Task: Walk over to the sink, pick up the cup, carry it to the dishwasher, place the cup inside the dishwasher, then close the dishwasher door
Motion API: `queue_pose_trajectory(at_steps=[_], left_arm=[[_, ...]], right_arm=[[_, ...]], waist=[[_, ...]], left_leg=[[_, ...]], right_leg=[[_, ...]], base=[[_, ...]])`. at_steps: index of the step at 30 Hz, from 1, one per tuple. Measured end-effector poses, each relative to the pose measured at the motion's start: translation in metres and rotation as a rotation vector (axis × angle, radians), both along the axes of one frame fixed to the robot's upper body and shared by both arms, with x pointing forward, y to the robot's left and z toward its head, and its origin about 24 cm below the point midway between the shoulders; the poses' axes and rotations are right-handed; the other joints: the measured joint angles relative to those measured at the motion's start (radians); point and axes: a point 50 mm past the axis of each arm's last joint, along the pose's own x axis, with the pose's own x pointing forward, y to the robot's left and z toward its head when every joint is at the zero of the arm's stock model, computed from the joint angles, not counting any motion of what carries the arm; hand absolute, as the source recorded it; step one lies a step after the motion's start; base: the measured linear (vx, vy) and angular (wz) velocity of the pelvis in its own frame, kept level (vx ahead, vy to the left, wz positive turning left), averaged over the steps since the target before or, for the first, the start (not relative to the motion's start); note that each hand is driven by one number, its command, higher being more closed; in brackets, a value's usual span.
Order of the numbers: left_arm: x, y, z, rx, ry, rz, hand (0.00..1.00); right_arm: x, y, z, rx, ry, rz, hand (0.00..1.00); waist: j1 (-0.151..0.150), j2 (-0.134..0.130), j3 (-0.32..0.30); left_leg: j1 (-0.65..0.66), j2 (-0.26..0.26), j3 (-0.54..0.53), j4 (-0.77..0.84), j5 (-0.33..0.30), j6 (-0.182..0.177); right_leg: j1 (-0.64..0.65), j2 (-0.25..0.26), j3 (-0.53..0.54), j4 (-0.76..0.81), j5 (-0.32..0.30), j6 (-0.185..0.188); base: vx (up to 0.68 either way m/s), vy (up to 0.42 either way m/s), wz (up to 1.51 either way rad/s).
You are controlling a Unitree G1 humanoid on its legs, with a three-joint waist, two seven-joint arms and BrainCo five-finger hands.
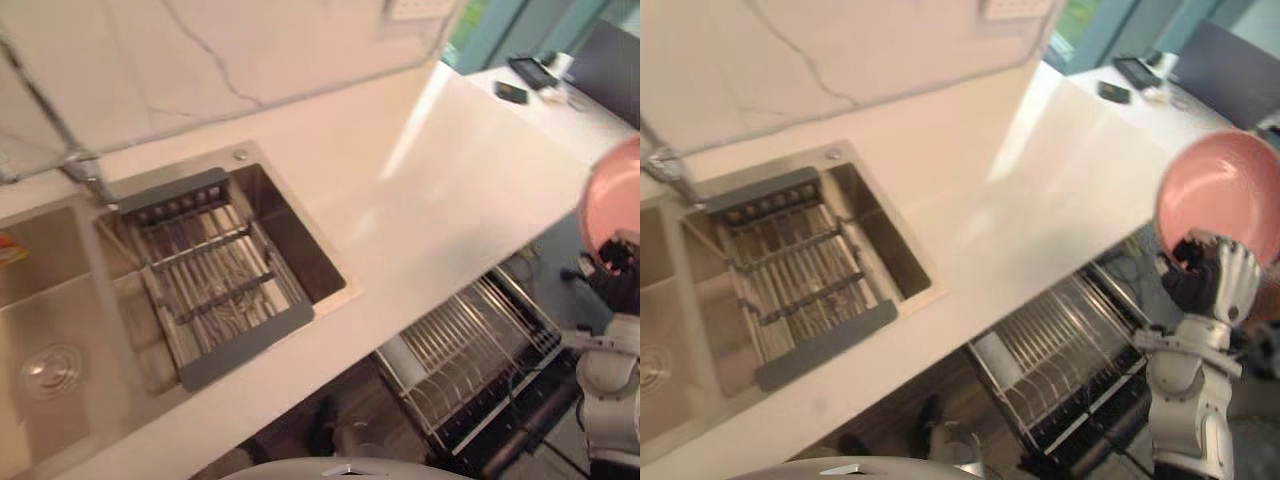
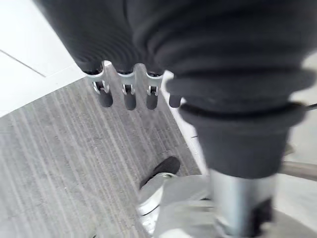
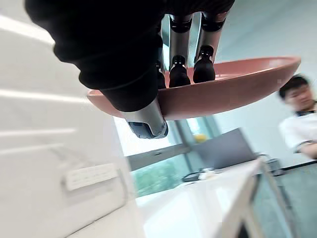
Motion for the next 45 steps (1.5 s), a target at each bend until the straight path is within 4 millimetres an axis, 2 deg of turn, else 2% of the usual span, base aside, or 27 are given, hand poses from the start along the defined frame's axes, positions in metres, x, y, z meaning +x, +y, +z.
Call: queue_pose_trajectory(at_steps=[3, 5, 6, 7, 8, 9, 10, 11, 15, 24, 28, 34, 41, 45], left_arm=[[-0.006, -0.004, -0.001, -0.018, -0.004, 0.068, 0.0], [-0.007, -0.005, -0.001, -0.016, -0.003, 0.069, 0.0], [-0.007, -0.004, -0.001, -0.016, -0.006, 0.069, 0.0], [0.005, 0.0, 0.0, -0.006, -0.042, 0.055, 0.0], [0.012, 0.003, 0.001, 0.002, -0.068, 0.051, 0.0], [0.015, 0.005, 0.002, 0.003, -0.082, 0.051, 0.0], [0.02, 0.003, 0.002, -0.004, -0.106, 0.06, 0.0], [0.024, 0.001, 0.002, -0.004, -0.116, 0.071, 0.0], [0.032, -0.002, 0.001, -0.011, -0.144, 0.101, 0.0], [0.036, -0.012, 0.0, -0.028, -0.163, 0.119, 0.0], [0.036, -0.018, -0.002, -0.044, -0.157, 0.104, 0.0], [0.036, -0.026, -0.003, -0.063, -0.155, 0.105, 0.0], [0.041, -0.033, -0.004, -0.099, -0.165, 0.104, 0.0], [0.048, -0.036, -0.004, -0.126, -0.184, 0.115, 0.0]], right_arm=[[-0.013, -0.009, -0.012, 0.086, -0.029, -0.071, 1.0], [-0.021, -0.012, -0.03, 0.185, -0.034, -0.104, 1.0], [-0.024, -0.011, -0.036, 0.207, -0.037, -0.113, 1.0], [-0.031, -0.012, -0.046, 0.23, -0.015, -0.123, 1.0], [-0.031, -0.01, -0.053, 0.252, -0.009, -0.123, 1.0], [-0.031, -0.009, -0.055, 0.261, -0.013, -0.12, 1.0], [-0.028, -0.006, -0.058, 0.274, -0.015, -0.102, 1.0], [-0.022, -0.001, -0.066, 0.305, -0.008, -0.08, 1.0], [-0.019, 0.01, -0.081, 0.358, 0.032, -0.045, 1.0], [-0.003, 0.032, -0.103, 0.407, 0.106, 0.06, 1.0], [0.006, 0.039, -0.103, 0.411, 0.122, 0.104, 1.0], [0.022, 0.047, -0.107, 0.426, 0.181, 0.171, 1.0], [0.038, 0.036, -0.107, 0.435, 0.248, 0.178, 1.0], [0.052, 0.018, -0.103, 0.419, 0.28, 0.139, 1.0]], waist=[[-0.013, -0.003, 0.011], [-0.021, 0.008, 0.018], [-0.023, 0.023, 0.033], [-0.03, 0.016, 0.048], [-0.026, 0.024, 0.051], [-0.024, 0.021, 0.055], [-0.018, 0.043, 0.079], [-0.02, 0.051, 0.096], [-0.007, 0.071, 0.108], [0.012, 0.088, 0.155], [0.03, 0.101, 0.165], [0.047, 0.106, 0.168], [0.061, 0.12, 0.183], [0.073, 0.129, 0.193]], left_leg=[[-0.027, 0.033, 0.025, 0.052, -0.031, -0.011], [-0.038, 0.052, 0.043, 0.062, -0.04, -0.004], [-0.044, 0.065, 0.045, 0.079, -0.045, 0.005], [-0.059, 0.066, 0.038, 0.103, -0.05, 0.012], [-0.073, 0.073, 0.04, 0.135, -0.061, 0.013], [-0.082, 0.079, 0.041, 0.16, -0.066, 0.008], [-0.097, 0.111, 0.043, 0.204, -0.077, 0.009], [-0.103, 0.13, 0.045, 0.211, -0.072, 0.006], [-0.091, 0.129, 0.066, 0.181, -0.045, 0.002], [-0.062, 0.077, 0.036, 0.09, 0.019, 0.016], [-0.068, 0.051, 0.006, 0.054, 0.043, 0.024], [-0.074, 0.012, -0.051, 0.011, 0.077, 0.038], [-0.09, -0.03, -0.119, -0.024, 0.105, 0.05], [-0.119, -0.058, -0.158, -0.043, 0.124, 0.057]], right_leg=[[-0.048, -0.005, -0.021, 0.069, 0.017, -0.001], [-0.062, 0.014, 0.039, 0.06, 0.042, 0.039], [-0.067, -0.008, 0.057, 0.128, -0.025, 0.02], [-0.066, -0.041, 0.077, 0.228, -0.113, 0.032], [-0.042, -0.056, 0.082, 0.249, -0.159, 0.059], [-0.019, -0.057, 0.087, 0.23, -0.169, 0.069], [0.01, -0.027, 0.092, 0.159, -0.155, 0.104], [0.023, 0.009, 0.093, 0.102, -0.125, 0.099], [0.024, 0.031, 0.111, 0.06, -0.102, 0.089], [0.056, 0.028, 0.093, 0.015, -0.079, 0.085], [0.06, 0.015, 0.066, 0.015, -0.081, 0.09], [0.059, -0.014, 0.034, 0.039, -0.083, 0.09], [0.051, -0.059, -0.008, 0.091, -0.107, 0.096], [0.011, -0.097, -0.014, 0.145, -0.123, 0.093]], base=[[0.02, -0.071, -0.53], [-0.07, -0.067, -0.24], [-0.05, -0.052, 0.13], [-0.04, -0.066, 0.11], [0.01, -0.054, 0.01], [0.04, -0.092, -0.25], [0.0, -0.082, -0.27], [-0.04, -0.075, -0.27], [-0.06, -0.052, -0.19], [-0.07, -0.014, 0.08], [-0.06, 0.01, 0.22], [-0.04, 0.029, 0.21], [-0.03, 0.032, 0.22], [-0.04, 0.03, 0.13]])
